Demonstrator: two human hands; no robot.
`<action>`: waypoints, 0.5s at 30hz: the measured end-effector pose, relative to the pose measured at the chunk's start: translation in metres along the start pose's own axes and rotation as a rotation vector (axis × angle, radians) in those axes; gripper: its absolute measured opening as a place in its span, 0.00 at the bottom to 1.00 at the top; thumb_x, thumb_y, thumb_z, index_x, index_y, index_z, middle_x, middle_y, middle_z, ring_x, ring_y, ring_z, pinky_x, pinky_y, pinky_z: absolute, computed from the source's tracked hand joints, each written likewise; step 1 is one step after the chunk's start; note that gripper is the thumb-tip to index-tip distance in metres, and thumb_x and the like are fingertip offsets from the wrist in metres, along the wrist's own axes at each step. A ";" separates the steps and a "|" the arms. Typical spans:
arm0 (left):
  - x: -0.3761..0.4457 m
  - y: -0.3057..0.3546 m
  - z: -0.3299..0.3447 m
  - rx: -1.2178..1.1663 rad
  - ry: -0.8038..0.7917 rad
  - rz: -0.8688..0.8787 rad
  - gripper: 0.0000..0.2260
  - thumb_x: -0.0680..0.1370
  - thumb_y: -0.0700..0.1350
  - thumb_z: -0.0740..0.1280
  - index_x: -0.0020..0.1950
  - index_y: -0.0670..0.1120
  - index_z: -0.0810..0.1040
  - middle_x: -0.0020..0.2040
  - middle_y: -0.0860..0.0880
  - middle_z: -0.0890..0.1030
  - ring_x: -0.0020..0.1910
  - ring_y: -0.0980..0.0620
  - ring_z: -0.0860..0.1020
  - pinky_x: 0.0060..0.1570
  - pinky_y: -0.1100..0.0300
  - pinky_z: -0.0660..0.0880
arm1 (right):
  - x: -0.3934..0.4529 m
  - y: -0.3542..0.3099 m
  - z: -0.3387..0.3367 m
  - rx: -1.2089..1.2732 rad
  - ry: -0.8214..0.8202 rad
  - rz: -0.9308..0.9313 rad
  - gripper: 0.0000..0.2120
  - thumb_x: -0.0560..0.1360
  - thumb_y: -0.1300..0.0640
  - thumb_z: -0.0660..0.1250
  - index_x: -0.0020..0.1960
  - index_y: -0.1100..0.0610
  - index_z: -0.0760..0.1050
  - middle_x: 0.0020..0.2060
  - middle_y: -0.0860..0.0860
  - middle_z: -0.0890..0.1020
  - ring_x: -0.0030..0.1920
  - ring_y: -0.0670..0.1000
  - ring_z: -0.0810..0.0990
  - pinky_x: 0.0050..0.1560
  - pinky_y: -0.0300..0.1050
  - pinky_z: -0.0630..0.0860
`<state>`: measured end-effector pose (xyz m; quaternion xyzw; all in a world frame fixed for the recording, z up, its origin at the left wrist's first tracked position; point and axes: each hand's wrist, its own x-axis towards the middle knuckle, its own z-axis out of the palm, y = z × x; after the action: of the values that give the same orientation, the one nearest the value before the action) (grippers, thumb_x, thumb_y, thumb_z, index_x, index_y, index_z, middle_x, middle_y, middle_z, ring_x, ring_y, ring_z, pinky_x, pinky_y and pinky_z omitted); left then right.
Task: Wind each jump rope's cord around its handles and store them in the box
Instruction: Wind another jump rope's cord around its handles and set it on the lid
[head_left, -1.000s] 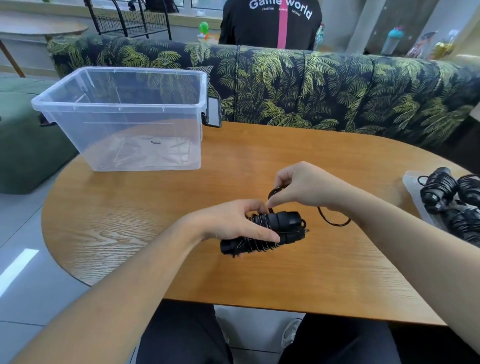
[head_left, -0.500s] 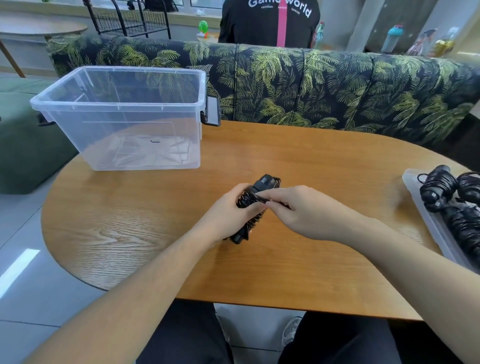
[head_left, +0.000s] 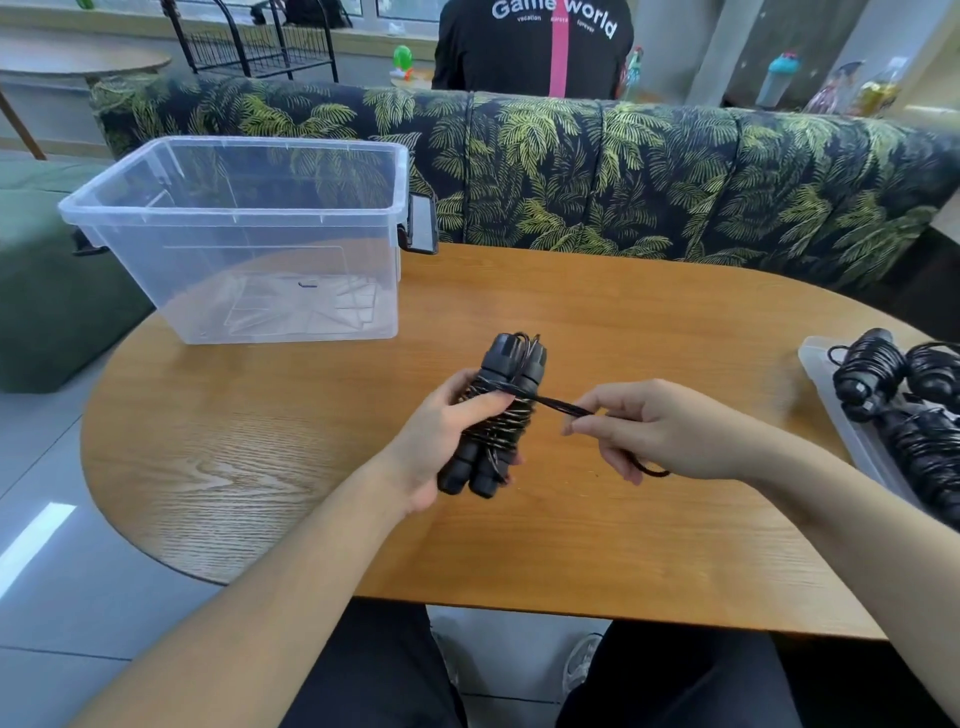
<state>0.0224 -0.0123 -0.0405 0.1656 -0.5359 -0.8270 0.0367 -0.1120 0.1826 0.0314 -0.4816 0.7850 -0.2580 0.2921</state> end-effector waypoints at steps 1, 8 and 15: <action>-0.003 0.002 -0.002 0.013 -0.050 -0.009 0.19 0.77 0.46 0.71 0.66 0.44 0.75 0.54 0.35 0.81 0.41 0.37 0.81 0.38 0.46 0.80 | -0.001 0.004 -0.001 0.058 -0.009 0.006 0.08 0.82 0.48 0.62 0.55 0.45 0.80 0.29 0.51 0.81 0.30 0.48 0.79 0.37 0.39 0.74; -0.015 -0.002 0.003 -0.002 -0.212 -0.030 0.25 0.76 0.55 0.70 0.69 0.44 0.73 0.60 0.36 0.81 0.37 0.43 0.80 0.36 0.50 0.80 | 0.003 0.017 0.001 0.079 0.096 0.037 0.12 0.75 0.37 0.64 0.45 0.40 0.84 0.28 0.47 0.69 0.29 0.47 0.66 0.31 0.37 0.67; -0.018 -0.001 0.004 0.020 -0.280 -0.081 0.27 0.78 0.63 0.64 0.65 0.41 0.78 0.52 0.40 0.82 0.32 0.45 0.79 0.34 0.53 0.79 | 0.001 0.028 0.003 -0.077 0.022 -0.086 0.17 0.75 0.33 0.56 0.45 0.43 0.77 0.31 0.42 0.71 0.33 0.45 0.68 0.36 0.40 0.66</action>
<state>0.0382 -0.0035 -0.0359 0.0706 -0.5367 -0.8376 -0.0735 -0.1277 0.1924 0.0100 -0.5228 0.7761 -0.2452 0.2535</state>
